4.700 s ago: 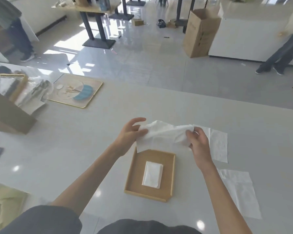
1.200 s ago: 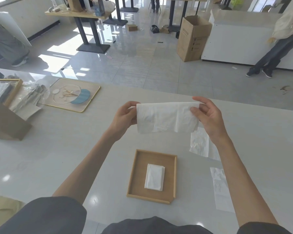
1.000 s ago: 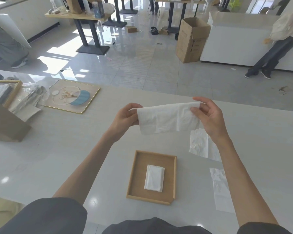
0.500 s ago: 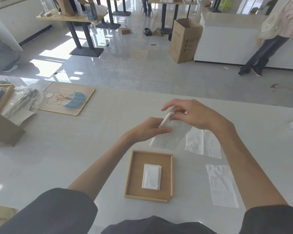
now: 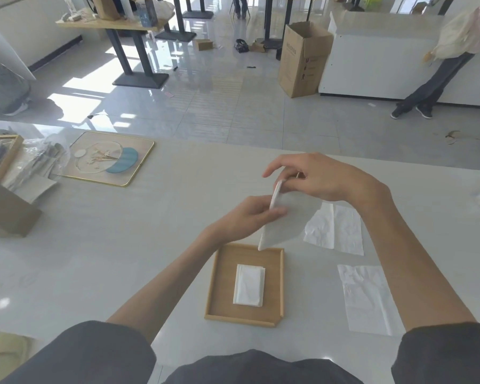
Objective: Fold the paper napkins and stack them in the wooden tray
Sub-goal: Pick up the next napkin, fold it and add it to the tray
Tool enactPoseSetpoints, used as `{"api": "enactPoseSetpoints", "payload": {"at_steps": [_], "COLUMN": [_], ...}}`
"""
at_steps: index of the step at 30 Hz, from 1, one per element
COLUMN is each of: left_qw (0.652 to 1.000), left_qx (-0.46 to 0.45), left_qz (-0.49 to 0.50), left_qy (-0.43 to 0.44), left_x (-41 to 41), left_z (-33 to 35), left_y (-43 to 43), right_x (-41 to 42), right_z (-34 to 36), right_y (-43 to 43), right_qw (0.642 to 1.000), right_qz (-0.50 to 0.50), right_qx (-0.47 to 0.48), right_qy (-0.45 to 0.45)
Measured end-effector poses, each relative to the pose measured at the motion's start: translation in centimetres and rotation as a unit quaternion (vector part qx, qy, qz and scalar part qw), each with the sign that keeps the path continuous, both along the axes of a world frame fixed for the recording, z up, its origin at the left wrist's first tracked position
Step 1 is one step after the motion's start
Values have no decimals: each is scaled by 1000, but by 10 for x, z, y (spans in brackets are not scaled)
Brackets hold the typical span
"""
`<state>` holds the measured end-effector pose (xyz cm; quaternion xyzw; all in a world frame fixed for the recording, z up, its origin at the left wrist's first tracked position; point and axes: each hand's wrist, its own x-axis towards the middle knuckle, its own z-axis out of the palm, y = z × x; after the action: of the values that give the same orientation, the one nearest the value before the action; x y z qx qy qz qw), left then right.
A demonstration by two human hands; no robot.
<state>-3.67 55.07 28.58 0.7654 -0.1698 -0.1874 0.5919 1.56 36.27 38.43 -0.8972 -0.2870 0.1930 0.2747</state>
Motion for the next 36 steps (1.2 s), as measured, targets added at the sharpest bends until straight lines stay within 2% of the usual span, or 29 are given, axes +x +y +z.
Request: {"api": "enactPoseSetpoints", "payload": {"at_steps": [3,6,7,9,11,12,14,19,26,31,36], "left_qw": [997,985,978,965,954,953,959,975,983,981,985], "left_qx": [-33,-116,-142,-192,-224,-221,-191,-123,-84,-82,-96], "left_qz": [66,112,126,132,140,147,156,152,142,151,113], "left_qy": [-17,59,85,123,141,144,140,107,87,89,88], "left_x": [3,4,4,3,3,3,4,3,4,10,14], "left_z": [-1,-7,-7,-7,-6,-6,-7,-9,-12,-10,-10], "left_y": [-7,0,4,10,16,18,20,23,24,24,26], "right_x": [3,1,-2,-14,-27,-33,-42,-45,-44,-40,-37], "right_z": [-4,-31,-45,-74,-99,-107,-117,-124,-123,-121,-120], "right_y": [1,-8,-11,-17,-18,-17,-13,-10,-13,-18,-23], "right_qw": [995,948,934,921,900,886,865,817,824,822,824], "right_qz": [-34,-178,-236,-304,-299,-283,-274,-353,-339,-338,-329], "right_qx": [64,193,213,243,284,311,361,417,407,412,427], "right_qy": [-62,-179,-165,-30,144,196,216,186,199,201,173]}}
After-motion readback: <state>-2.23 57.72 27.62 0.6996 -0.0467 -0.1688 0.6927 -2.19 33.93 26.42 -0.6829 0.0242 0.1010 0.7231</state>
